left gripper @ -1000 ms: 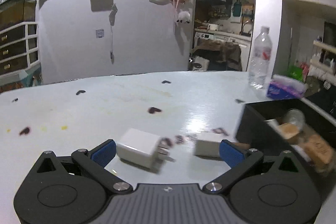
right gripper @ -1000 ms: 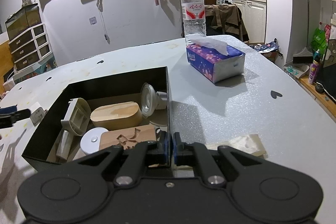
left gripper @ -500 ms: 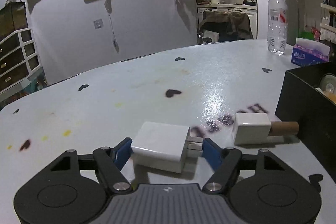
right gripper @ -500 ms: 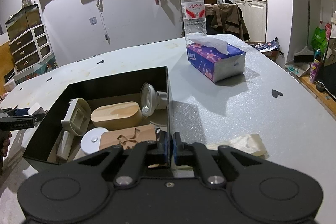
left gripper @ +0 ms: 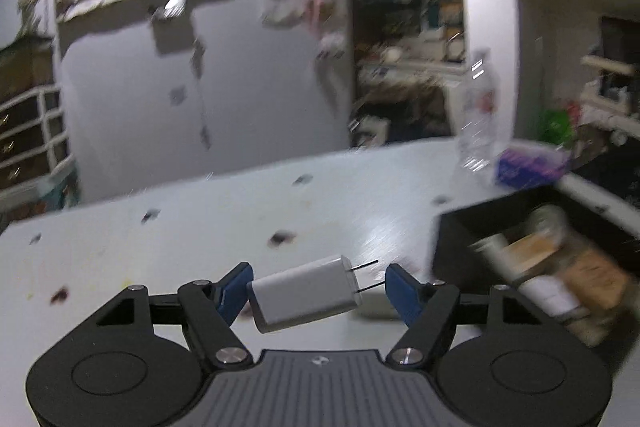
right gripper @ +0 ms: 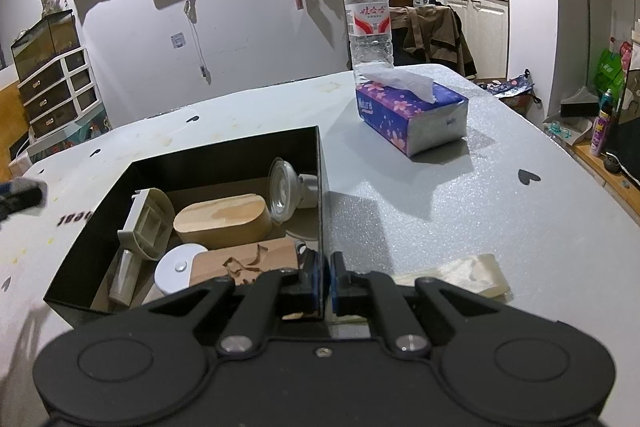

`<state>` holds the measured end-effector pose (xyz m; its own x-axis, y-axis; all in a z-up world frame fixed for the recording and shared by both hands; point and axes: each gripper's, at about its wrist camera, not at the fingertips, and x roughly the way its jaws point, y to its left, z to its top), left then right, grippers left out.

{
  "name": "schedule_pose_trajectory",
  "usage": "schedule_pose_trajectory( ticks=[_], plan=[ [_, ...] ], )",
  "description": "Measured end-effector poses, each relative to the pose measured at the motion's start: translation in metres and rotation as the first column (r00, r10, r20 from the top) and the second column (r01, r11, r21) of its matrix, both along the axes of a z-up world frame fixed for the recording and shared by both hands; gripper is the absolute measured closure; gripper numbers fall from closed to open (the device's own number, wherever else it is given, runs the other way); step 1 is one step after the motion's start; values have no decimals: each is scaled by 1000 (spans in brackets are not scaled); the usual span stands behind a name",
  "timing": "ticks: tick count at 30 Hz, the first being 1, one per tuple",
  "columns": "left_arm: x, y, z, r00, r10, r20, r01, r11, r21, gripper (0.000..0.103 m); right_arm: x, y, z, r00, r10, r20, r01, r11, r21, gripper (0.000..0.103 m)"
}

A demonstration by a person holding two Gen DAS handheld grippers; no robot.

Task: Organize rigid objects
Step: 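Carry the white charger with the left gripper into the black box and release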

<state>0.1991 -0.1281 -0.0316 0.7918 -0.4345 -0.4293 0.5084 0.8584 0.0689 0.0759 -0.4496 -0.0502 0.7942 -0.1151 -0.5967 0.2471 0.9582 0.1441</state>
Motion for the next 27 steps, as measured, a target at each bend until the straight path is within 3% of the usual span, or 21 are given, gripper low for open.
schedule_pose_trajectory(
  ticks=[5,13,25,27],
  plan=[
    [-33,-23,22,991,-131,26,132,990,-50,30,0,0,0,1000,0,0,0,1000,1,97],
    [-55,-71,18,946,-320,-44,317,947,-54,30,0,0,0,1000,0,0,0,1000,1,97],
    [-41,-120,-10,895,-386,-224,389,921,-32,29,0,0,0,1000,1,1,-1,1000,4,96],
    [-43,-120,-12,894,-381,-236,386,922,-29,23,0,1,0,1000,3,3,-3,1000,7,96]
  ],
)
